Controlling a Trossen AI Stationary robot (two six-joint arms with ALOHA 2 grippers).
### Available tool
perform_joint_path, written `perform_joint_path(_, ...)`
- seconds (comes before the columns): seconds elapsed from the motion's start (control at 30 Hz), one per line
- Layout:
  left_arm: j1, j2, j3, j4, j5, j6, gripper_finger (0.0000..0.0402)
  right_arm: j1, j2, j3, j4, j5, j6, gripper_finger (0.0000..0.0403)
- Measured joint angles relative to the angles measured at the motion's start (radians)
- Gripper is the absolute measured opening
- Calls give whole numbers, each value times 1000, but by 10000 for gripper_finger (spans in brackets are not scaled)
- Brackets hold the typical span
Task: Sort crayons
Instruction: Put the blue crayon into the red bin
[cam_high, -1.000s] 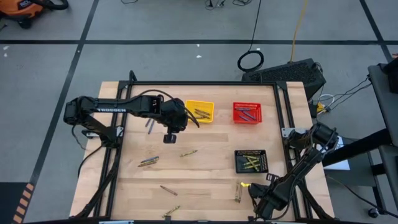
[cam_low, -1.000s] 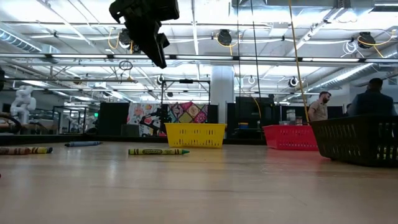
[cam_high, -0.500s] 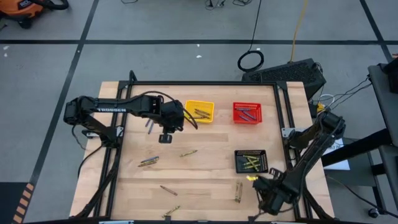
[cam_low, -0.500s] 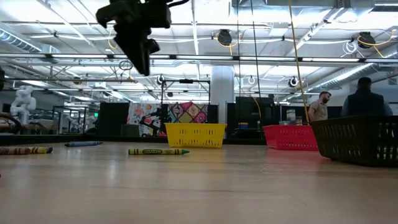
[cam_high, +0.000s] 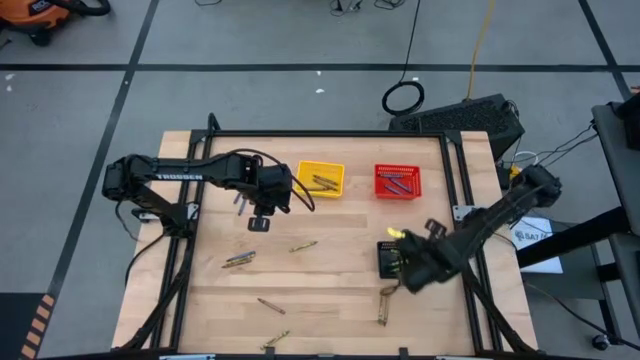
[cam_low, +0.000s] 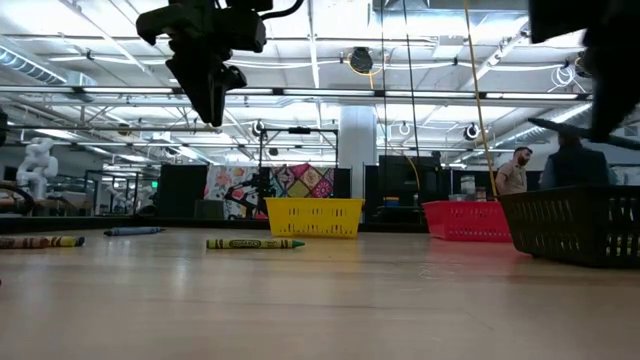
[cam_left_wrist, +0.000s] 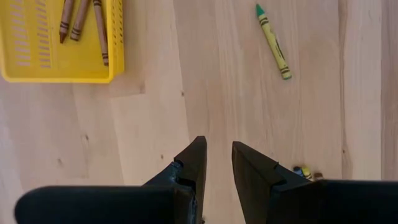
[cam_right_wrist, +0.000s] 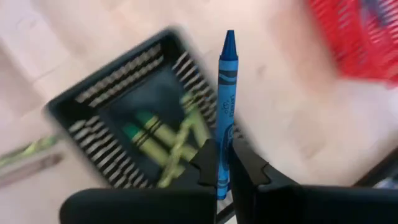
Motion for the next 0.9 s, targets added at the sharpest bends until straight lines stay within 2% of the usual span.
perform_joint_path(0.23, 0, 0, 0, -1, 0, -1, 81, -180, -61, 0, -18, 29, -234, 0)
perform_joint_path(0.47, 0, 0, 0, -7, 0, -3, 81, -376, -100, 1, -19, 28, -537, 0)
perform_joint_path(0.77, -1, 0, 0, -104, 0, -145, 81, -677, -107, 1, 8, 19, -897, 0)
perform_joint_path(0.9, -1, 0, 0, -144, 0, -209, 81, -801, -107, 1, 79, -54, -1054, 0)
